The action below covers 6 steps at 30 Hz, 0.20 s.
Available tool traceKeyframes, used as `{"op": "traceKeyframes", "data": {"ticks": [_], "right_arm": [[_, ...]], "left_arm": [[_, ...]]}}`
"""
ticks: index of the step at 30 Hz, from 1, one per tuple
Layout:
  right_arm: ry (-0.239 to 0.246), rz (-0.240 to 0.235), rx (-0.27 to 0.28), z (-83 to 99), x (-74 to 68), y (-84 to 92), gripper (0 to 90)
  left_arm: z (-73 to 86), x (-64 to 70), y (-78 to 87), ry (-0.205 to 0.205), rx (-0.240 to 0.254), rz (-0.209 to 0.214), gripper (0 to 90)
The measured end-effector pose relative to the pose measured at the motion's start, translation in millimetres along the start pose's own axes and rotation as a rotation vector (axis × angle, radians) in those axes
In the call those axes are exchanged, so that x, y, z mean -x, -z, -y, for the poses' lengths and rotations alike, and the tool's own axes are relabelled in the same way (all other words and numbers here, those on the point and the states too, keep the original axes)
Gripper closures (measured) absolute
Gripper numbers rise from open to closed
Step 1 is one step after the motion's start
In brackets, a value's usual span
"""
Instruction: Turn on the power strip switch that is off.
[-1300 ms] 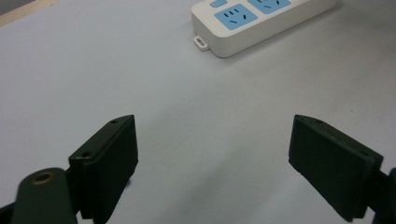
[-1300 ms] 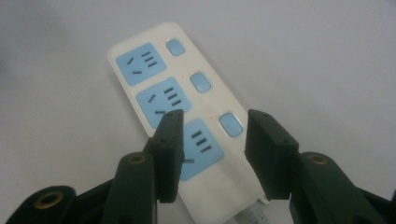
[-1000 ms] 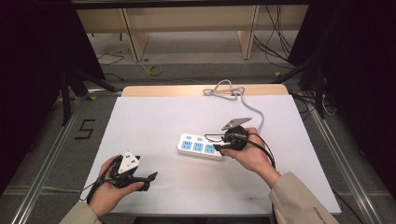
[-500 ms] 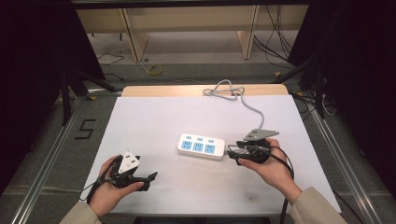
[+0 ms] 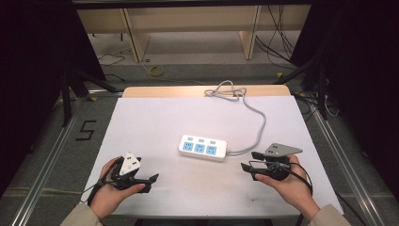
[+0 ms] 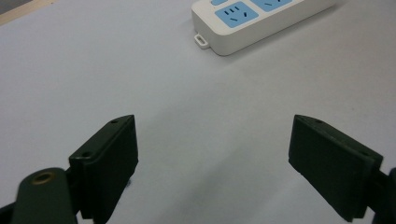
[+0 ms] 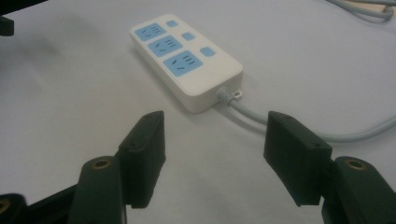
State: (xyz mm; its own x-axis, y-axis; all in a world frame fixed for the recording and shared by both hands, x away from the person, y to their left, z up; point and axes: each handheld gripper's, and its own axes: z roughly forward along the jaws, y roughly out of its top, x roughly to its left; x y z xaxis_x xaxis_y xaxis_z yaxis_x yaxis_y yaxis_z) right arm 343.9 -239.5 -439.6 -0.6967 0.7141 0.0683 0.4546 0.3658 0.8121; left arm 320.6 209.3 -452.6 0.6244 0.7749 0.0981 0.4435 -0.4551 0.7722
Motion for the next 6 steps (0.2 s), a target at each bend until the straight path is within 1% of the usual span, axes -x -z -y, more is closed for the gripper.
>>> {"op": "traceKeyframes", "data": {"ticks": [4, 6], "right_arm": [[-0.004, -0.004, 0.006, 1.8, 1.0, 1.2, 35.2], [-0.006, -0.003, 0.007, 2.0, 1.3, 1.4, 34.9]], "left_arm": [[0.0, 0.2, -0.5, -0.006, -0.008, 0.002, 15.2], [-0.4, 0.7, -0.9, -0.004, -0.004, 0.006, 15.2]]}}
